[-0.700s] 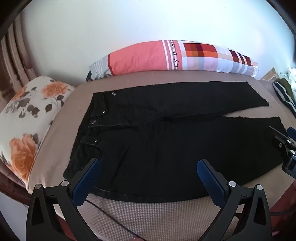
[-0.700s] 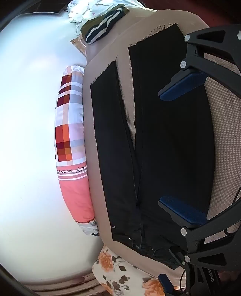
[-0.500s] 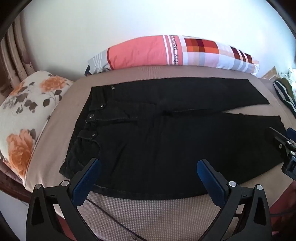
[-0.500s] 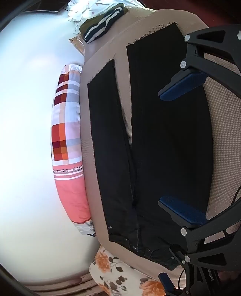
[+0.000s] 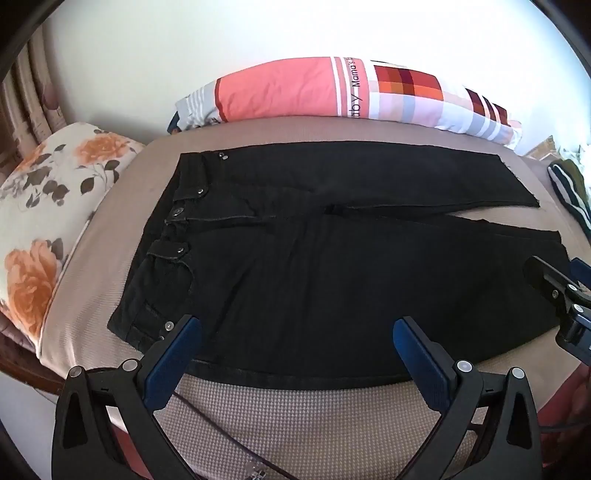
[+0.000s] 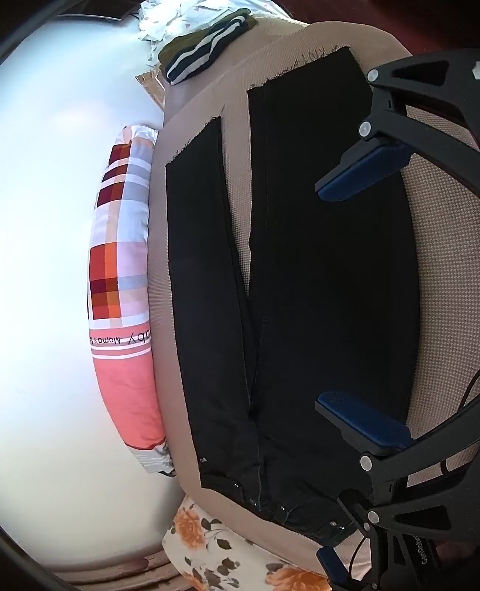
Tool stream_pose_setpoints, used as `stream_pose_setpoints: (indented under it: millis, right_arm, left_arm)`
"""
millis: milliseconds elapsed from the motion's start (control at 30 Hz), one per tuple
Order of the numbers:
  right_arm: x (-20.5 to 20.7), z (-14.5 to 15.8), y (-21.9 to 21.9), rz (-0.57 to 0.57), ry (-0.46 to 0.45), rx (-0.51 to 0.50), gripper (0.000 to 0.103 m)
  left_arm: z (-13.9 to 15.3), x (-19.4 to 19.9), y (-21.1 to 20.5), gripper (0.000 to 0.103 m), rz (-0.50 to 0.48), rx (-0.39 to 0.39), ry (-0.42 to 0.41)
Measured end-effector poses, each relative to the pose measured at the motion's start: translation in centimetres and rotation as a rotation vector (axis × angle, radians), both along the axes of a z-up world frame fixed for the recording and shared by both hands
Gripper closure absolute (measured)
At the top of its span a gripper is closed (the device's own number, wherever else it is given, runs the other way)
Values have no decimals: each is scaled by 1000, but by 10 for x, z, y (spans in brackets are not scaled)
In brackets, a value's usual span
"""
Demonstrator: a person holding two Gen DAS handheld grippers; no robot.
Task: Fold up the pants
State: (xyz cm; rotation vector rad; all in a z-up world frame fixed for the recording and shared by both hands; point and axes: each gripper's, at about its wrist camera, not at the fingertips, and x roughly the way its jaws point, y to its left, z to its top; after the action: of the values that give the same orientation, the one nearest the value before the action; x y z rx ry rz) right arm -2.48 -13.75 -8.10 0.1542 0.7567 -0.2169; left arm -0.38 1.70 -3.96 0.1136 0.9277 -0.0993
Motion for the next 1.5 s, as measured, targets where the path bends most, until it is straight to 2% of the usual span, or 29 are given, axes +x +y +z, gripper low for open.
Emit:
stream_pose_setpoints:
  millis: [633,1267,1500]
  right_arm:
    - [3,-1,2,0,11,-7,0]
    - [1,-3,-1,-9,7,18,0]
    - [3,-3,3,-4,12,-2,0]
  left_arm:
    - [14,4,-9,0,-19,-19,-2]
    - [12,6,-11,0,-24,-23,7]
    - [8,9,-11,0,-16,-19,17]
